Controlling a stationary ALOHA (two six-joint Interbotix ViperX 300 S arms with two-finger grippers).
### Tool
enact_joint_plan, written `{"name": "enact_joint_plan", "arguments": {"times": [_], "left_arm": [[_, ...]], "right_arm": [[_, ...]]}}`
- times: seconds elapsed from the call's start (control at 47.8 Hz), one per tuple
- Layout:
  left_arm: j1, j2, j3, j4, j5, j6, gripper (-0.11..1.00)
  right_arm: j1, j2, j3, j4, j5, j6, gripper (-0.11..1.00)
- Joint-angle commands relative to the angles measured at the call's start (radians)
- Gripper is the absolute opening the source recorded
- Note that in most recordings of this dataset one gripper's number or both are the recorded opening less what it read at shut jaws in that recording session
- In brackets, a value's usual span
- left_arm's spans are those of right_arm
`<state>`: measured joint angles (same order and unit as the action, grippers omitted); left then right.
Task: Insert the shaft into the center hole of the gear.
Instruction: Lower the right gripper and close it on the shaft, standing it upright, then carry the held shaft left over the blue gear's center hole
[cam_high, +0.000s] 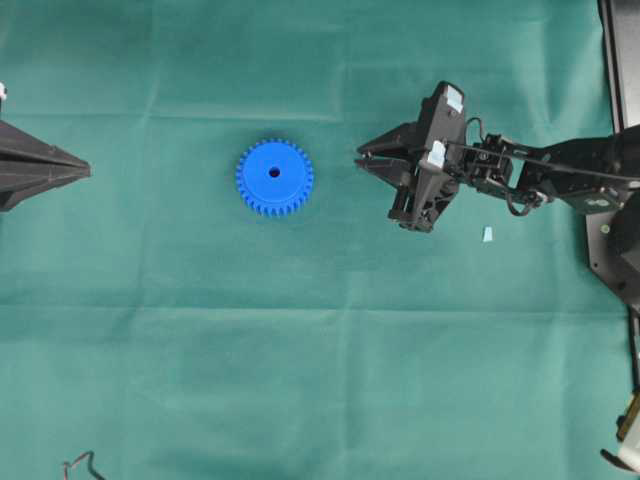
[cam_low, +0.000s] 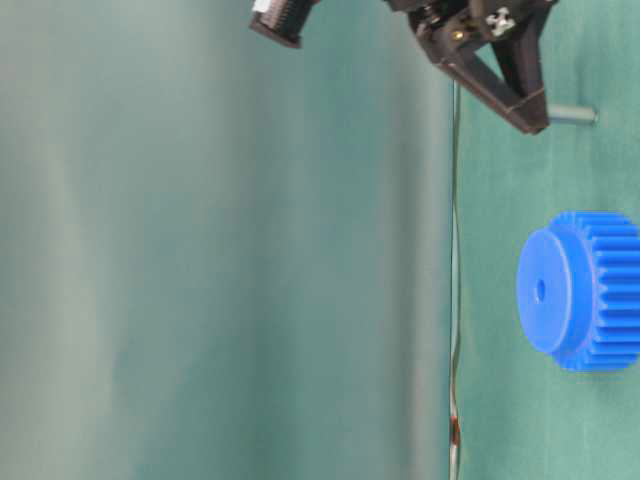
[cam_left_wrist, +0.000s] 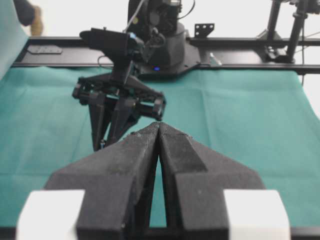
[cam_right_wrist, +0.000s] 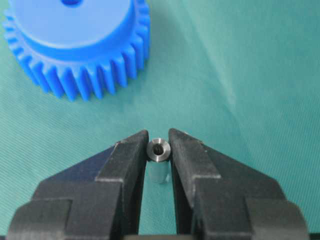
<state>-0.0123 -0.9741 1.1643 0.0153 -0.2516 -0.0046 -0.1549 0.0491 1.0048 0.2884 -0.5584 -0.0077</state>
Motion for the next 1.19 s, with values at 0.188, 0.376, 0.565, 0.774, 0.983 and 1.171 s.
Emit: {"name": "enact_joint_plan", "arguments": {"times": [0.188, 0.376, 0.565, 0.774, 0.983, 1.171], "left_arm": [[-0.003, 0.003, -0.025, 0.003, -0.005, -0.002, 0.00], [-0.003, 0.005, -0.025, 0.003, -0.005, -0.002, 0.00], [-0.003, 0.005, -0.023, 0.003, -0.005, -0.002, 0.00], [-0.003, 0.005, -0.025, 0.003, -0.006, -0.002, 0.00], [-0.003, 0.009, -0.023, 0.003, -0.006, -0.002, 0.00], [-0.002, 0.009, -0.025, 0.003, -0.005, -0.002, 0.00]], "right_arm": [[-0.003, -0.187, -0.032, 0.000, 0.147, -0.018, 0.19], [-0.003, -0.255, -0.048, -0.002, 0.224, -0.023, 0.19], [-0.002, -0.236, -0.072, -0.002, 0.238, -0.021, 0.19], [0.009, -0.167, -0.155, -0.005, 0.273, -0.025, 0.19], [0.028, -0.081, -0.272, -0.017, 0.316, -0.026, 0.19], [0.035, -0.021, -0.354, -0.029, 0.331, -0.026, 0.19]]}}
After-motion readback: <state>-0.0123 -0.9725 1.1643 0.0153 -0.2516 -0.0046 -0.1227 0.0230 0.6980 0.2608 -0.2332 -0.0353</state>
